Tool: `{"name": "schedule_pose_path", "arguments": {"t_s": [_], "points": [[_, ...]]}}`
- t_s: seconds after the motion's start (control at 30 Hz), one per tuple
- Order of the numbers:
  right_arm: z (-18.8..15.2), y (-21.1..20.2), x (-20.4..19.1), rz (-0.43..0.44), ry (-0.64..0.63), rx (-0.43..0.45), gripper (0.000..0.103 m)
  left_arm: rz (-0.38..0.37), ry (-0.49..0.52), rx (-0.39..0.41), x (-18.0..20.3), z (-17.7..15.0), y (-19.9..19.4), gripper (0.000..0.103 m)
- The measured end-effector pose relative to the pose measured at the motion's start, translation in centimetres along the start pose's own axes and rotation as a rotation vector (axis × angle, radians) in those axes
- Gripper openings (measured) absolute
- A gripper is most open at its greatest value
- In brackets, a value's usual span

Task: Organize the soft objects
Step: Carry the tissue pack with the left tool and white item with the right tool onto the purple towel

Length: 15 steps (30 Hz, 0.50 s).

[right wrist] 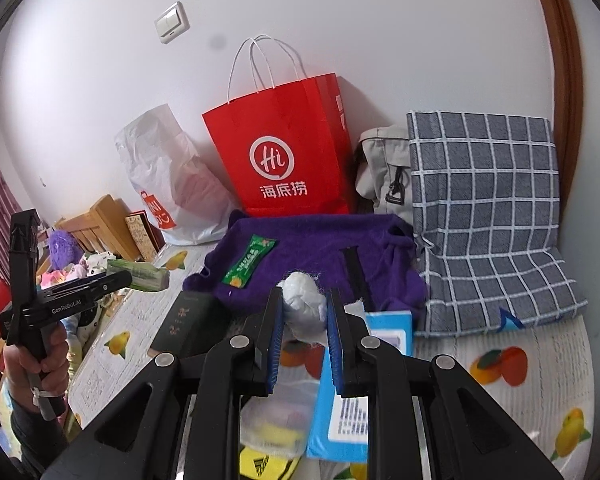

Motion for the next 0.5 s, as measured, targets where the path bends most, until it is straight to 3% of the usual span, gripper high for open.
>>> {"name": "schedule_pose_path", "arguments": {"t_s": [0.5], "points": [[3.9, 8.0, 0.8, -0.001, -0.006, -0.061, 0.020, -0.040, 0.001, -0.065, 0.4, 3.0, 8.0, 0.038]]}}
Point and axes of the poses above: each gripper's, at about its wrist camera, not at the fingertips, and y roughly the way its jaws point, x to its right, z to its top, the point moved 1 cm from there along y, roughly the way its jaws point, and after that the axes turned 15 degrees about y, right-handed, at the moved point
